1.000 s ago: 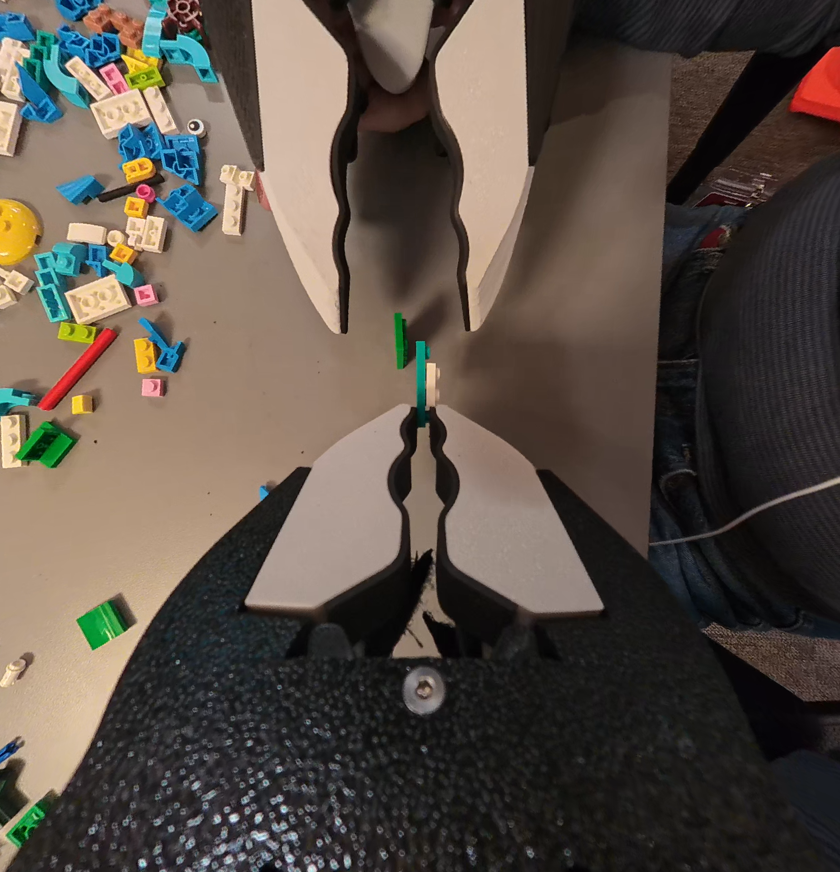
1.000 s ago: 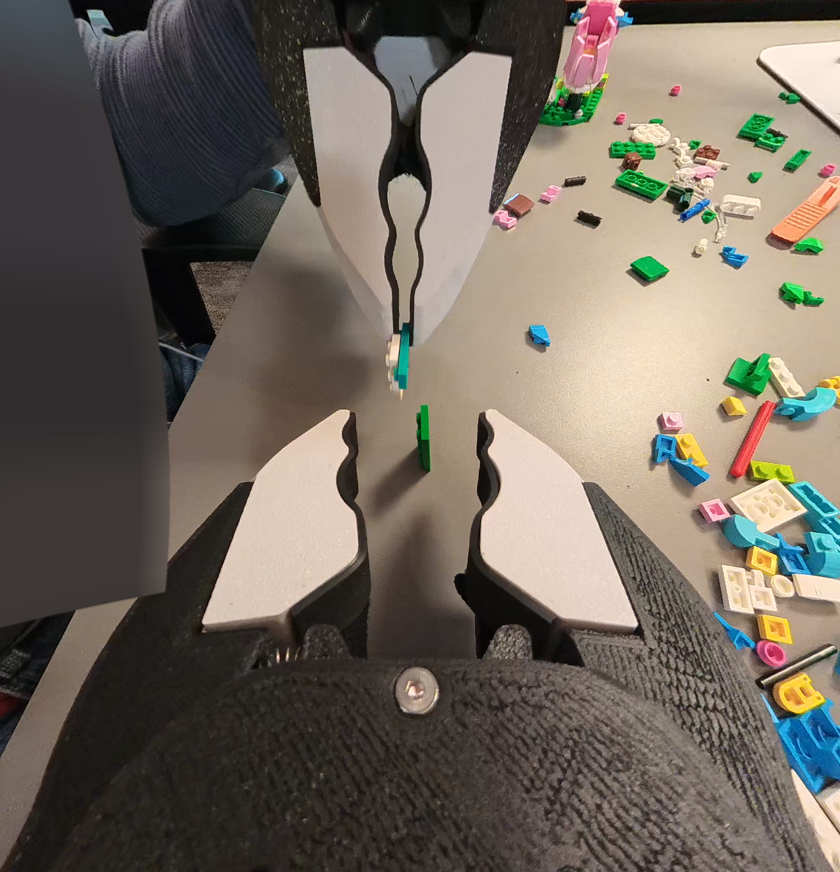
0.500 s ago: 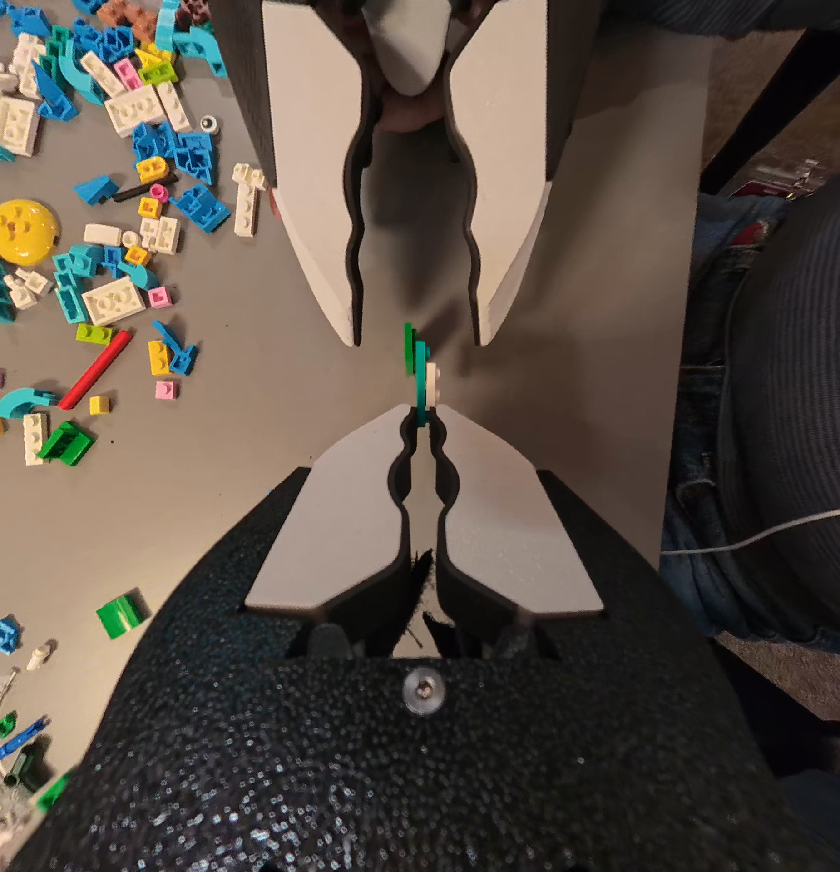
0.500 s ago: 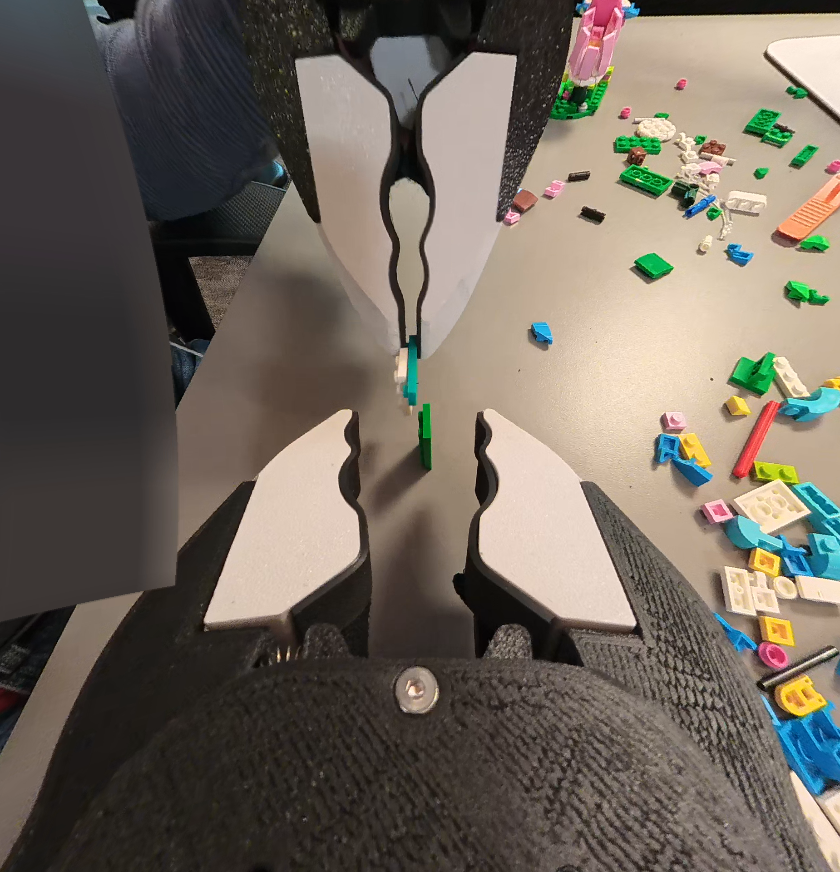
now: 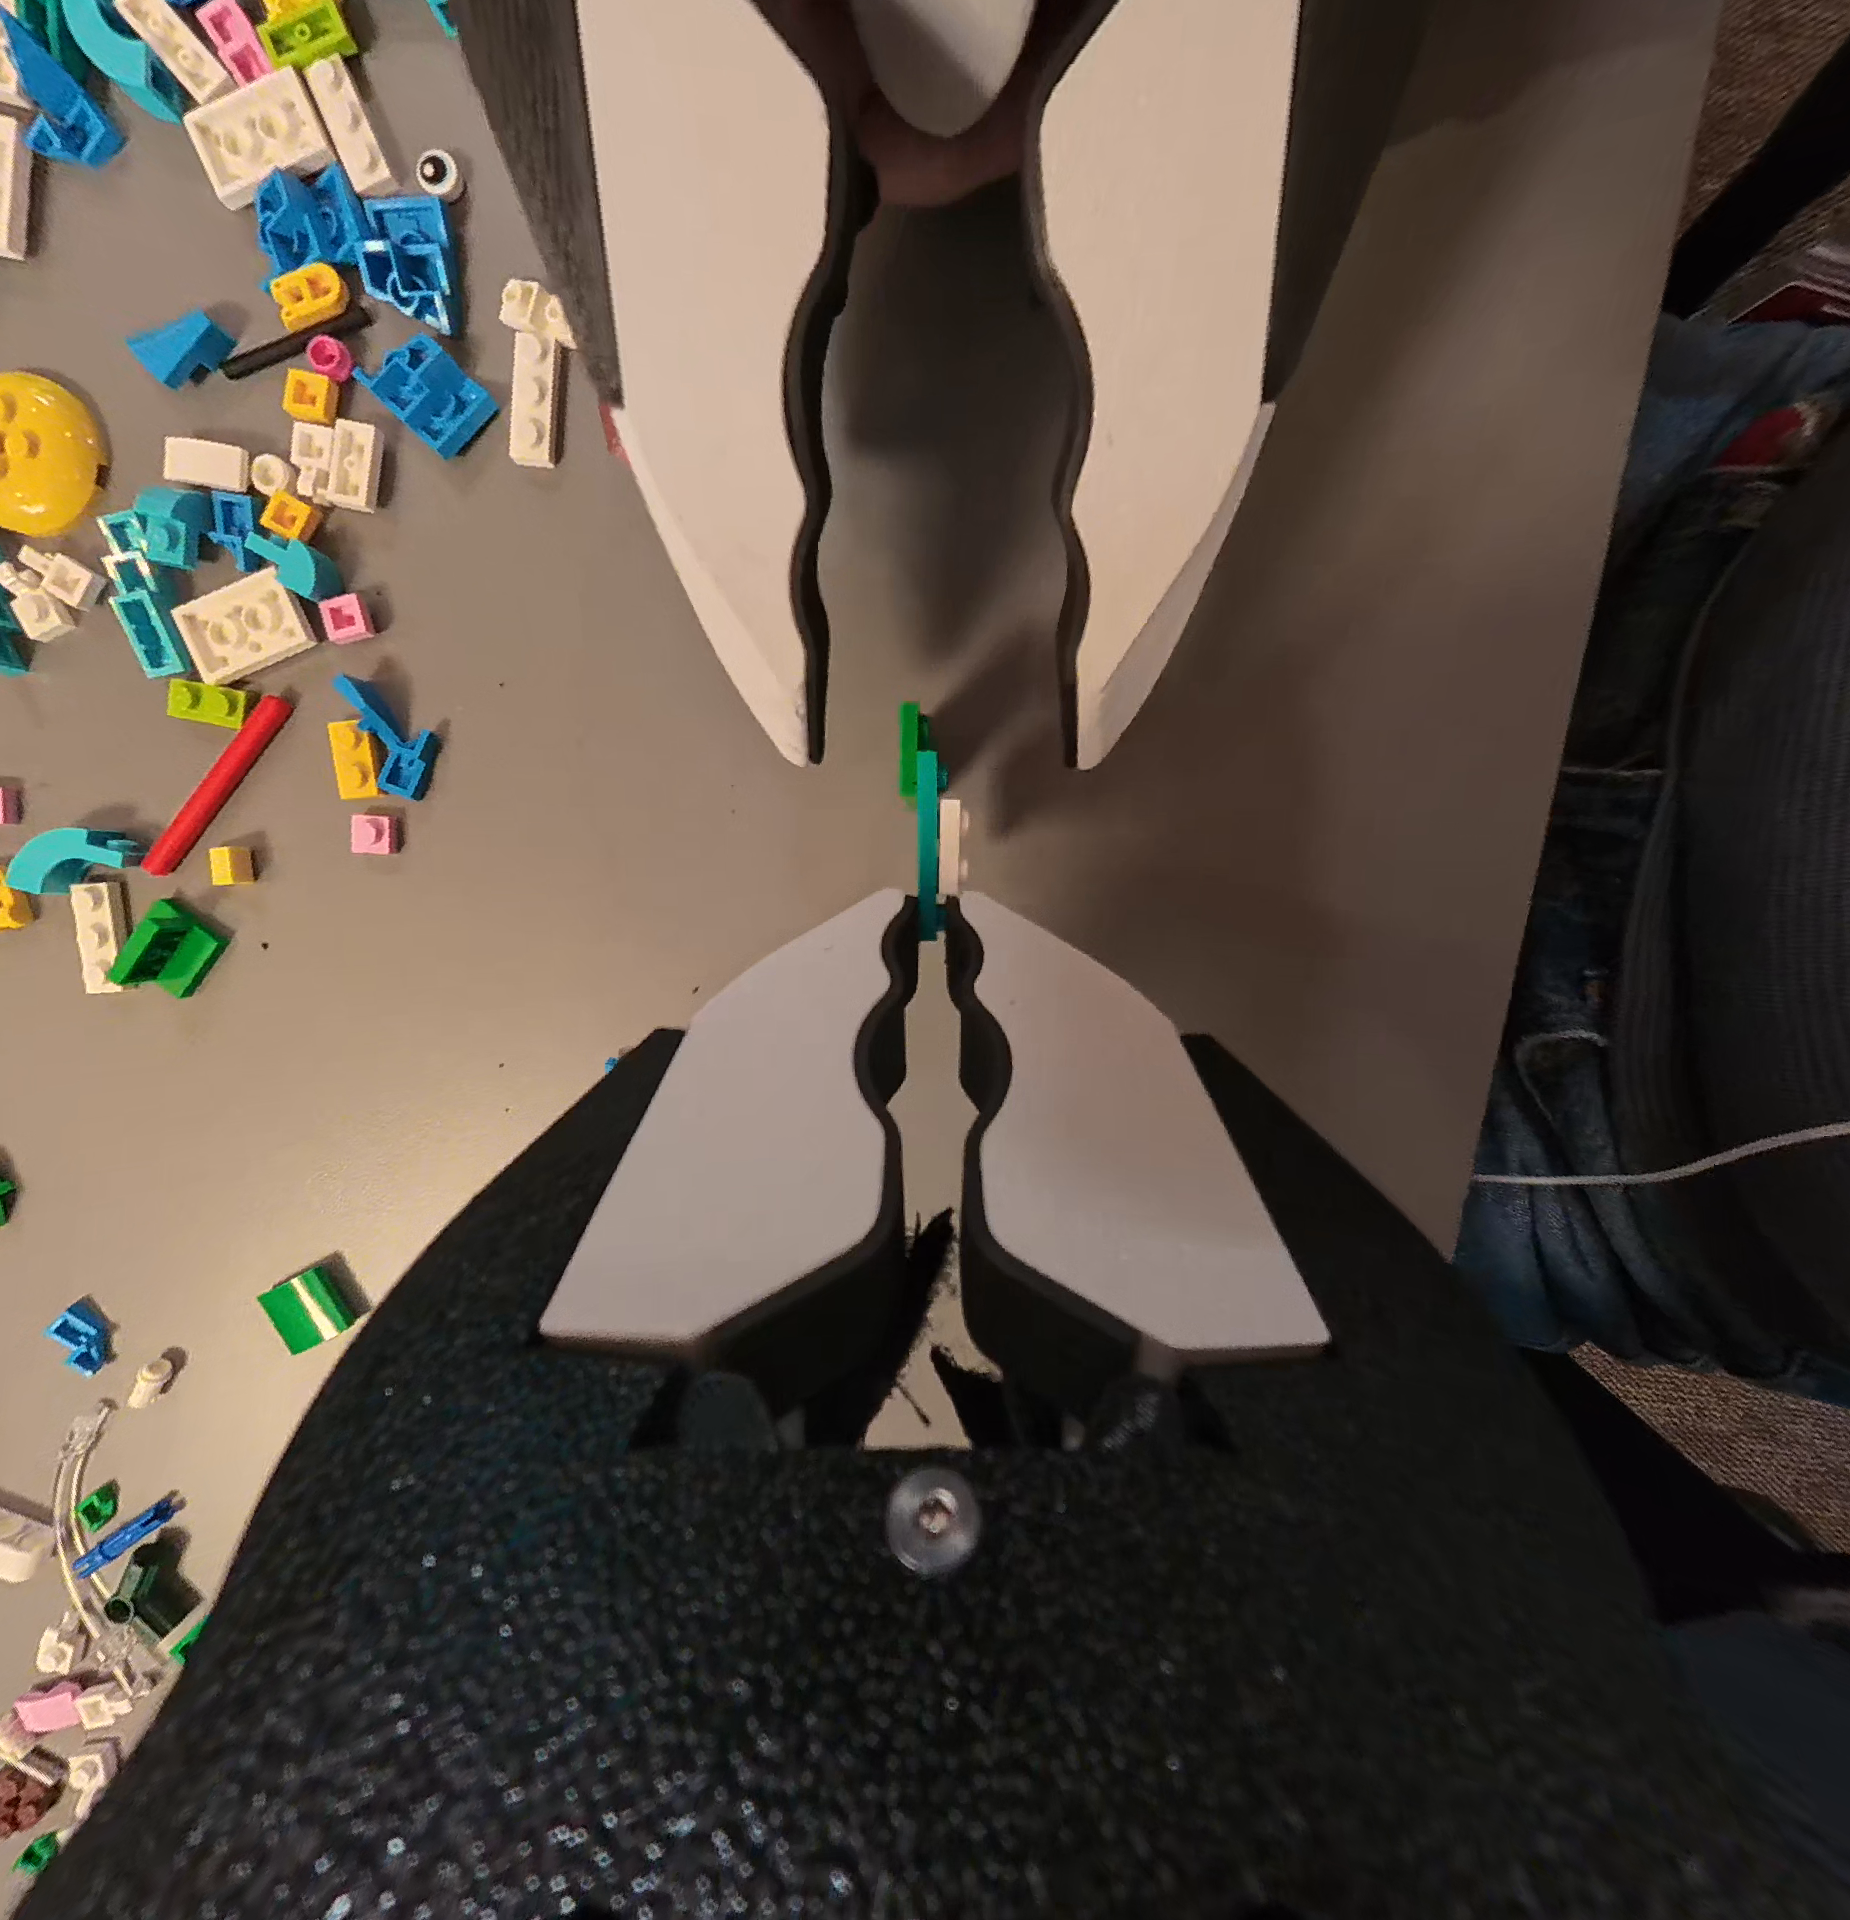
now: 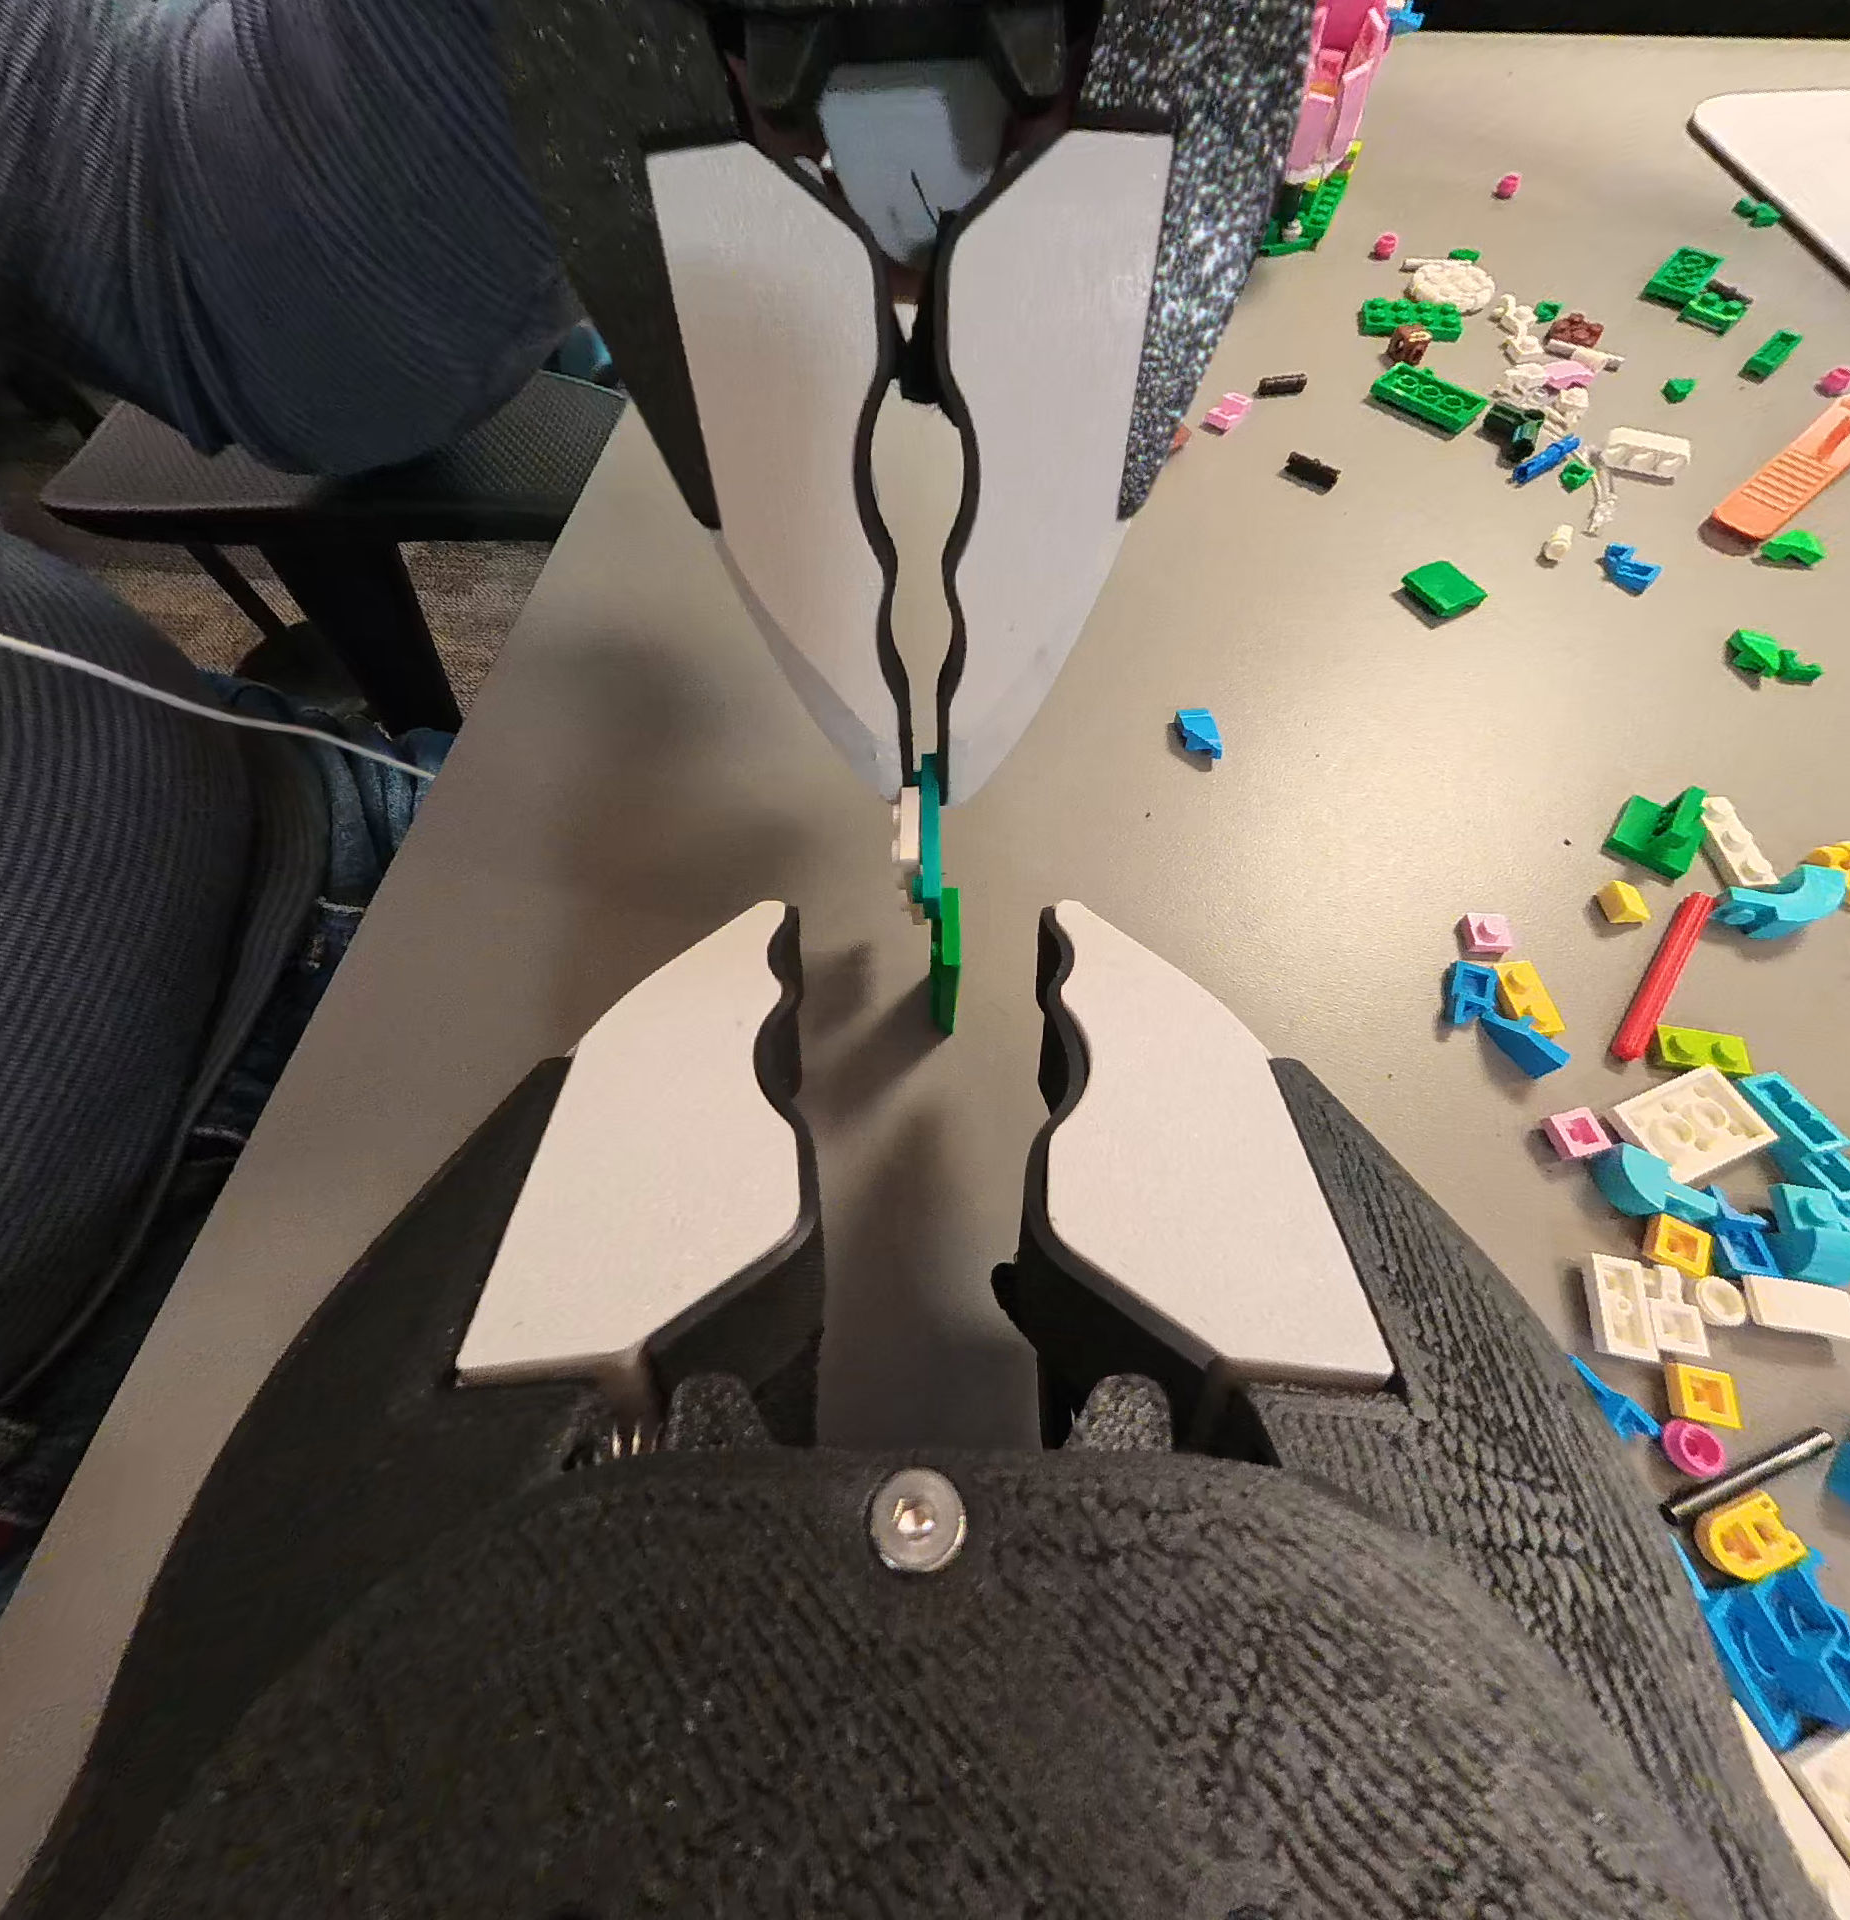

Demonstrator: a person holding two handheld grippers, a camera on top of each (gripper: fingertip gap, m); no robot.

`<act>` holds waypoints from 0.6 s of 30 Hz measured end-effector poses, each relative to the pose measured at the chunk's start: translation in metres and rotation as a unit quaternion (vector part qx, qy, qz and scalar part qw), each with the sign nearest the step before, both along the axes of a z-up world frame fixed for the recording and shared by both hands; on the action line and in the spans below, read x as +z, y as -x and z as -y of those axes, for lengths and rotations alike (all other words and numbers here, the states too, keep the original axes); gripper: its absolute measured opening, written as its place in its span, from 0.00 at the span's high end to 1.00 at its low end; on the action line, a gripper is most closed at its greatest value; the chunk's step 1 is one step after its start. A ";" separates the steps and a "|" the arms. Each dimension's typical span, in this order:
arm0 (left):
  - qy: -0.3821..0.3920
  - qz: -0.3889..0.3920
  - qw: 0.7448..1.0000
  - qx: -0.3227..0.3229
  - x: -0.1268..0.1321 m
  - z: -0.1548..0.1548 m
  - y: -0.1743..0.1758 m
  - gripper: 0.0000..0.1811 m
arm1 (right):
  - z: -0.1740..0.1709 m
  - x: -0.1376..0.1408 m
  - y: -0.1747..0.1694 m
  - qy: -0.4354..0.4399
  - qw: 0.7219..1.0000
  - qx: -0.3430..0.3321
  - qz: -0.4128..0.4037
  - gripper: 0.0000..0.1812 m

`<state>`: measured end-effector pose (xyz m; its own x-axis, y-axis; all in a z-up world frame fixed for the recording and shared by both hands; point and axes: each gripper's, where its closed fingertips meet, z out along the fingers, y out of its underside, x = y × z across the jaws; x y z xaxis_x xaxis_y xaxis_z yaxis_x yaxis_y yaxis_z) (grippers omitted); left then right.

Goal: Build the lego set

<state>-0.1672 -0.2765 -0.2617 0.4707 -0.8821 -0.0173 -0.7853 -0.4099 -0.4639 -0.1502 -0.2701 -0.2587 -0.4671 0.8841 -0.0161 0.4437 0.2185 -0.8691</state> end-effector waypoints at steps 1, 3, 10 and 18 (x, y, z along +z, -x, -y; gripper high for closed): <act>0.001 0.001 1.000 0.000 0.000 0.000 0.000 0.98 | 0.000 0.000 0.000 -0.001 1.000 0.000 0.001 0.77; 0.002 0.002 1.000 -0.003 -0.001 0.000 -0.001 0.98 | 0.001 -0.001 0.001 -0.006 1.000 0.000 0.001 0.78; 0.001 0.011 1.000 -0.007 0.000 -0.001 -0.002 0.98 | 0.003 -0.004 0.003 -0.019 1.000 0.001 0.007 0.81; 0.002 0.015 1.000 -0.013 -0.001 -0.001 -0.005 0.98 | 0.003 -0.005 0.003 -0.021 1.000 0.002 0.010 0.81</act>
<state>-0.1624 -0.2754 -0.2629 0.4474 -0.8943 0.0001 -0.7815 -0.3910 -0.4863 -0.1534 -0.2731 -0.2638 -0.4708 0.8822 0.0110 0.4601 0.2562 -0.8501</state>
